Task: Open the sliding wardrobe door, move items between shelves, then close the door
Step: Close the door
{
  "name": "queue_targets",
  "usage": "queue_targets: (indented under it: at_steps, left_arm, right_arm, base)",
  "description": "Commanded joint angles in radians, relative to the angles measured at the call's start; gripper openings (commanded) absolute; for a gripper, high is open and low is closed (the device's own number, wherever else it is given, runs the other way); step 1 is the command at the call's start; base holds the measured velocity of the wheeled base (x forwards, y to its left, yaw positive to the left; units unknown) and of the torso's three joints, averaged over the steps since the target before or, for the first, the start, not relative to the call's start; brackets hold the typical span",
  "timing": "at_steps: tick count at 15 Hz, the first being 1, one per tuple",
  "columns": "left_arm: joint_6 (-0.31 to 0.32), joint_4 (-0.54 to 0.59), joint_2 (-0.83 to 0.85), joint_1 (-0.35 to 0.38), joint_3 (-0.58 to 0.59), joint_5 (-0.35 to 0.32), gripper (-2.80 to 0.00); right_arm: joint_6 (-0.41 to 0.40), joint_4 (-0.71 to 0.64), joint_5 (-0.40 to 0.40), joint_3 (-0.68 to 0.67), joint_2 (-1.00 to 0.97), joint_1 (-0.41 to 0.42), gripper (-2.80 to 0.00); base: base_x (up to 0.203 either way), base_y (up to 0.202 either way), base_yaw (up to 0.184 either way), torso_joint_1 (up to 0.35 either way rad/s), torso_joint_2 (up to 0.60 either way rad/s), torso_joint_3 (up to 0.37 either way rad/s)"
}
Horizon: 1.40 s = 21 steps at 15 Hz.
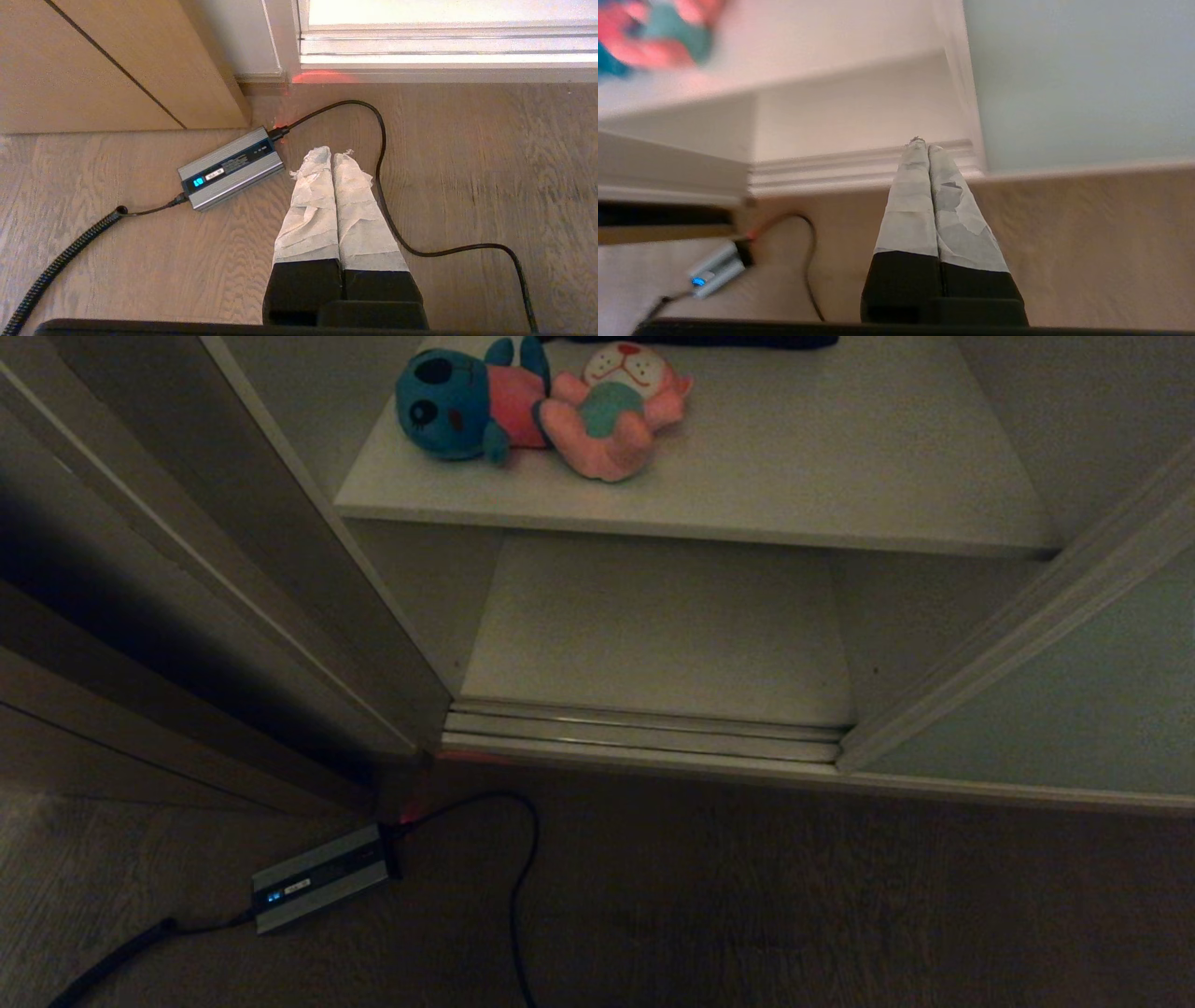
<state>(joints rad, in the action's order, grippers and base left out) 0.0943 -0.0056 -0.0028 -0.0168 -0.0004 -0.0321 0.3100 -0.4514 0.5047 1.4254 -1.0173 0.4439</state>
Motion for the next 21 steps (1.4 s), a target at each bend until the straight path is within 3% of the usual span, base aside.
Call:
queue_targets:
  at_steps: [1, 9, 11, 18, 21]
  left_arm:
    - [0.001, -0.001, 0.001, 0.000, 0.000, 0.000, -2.80]
    - [0.001, -0.001, 0.001, 0.000, -0.001, 0.000, -2.80]
    - [0.001, -0.001, 0.001, 0.000, 0.000, 0.000, -2.80]
    - [0.001, -0.001, 0.001, 0.000, -0.001, 0.000, -2.80]
    - [0.001, -0.001, 0.001, 0.000, 0.000, 0.000, -2.80]
  right_arm:
    - [0.012, 0.045, 0.027, 0.009, -0.092, 0.021, -2.80]
    - [0.019, 0.219, 0.028, 0.009, -0.243, 0.027, -2.80]
    - [0.057, 0.264, 0.026, 0.011, -0.267, 0.027, -2.80]
    - [0.079, 0.298, 0.027, 0.016, -0.269, 0.012, -2.80]
    - [0.076, 0.299, 0.026, 0.006, -0.236, -0.063, -2.80]
  base:
    - [0.000, 0.000, 0.000, 0.000, 0.00, 0.000]
    - [0.000, 0.000, 0.000, 0.000, 0.00, 0.000]
    - [0.000, 0.000, 0.000, 0.000, 0.00, 0.000]
    - [0.000, 0.000, 0.000, 0.000, 0.00, 0.000]
    - [0.000, 0.000, 0.000, 0.000, 0.00, 0.000]
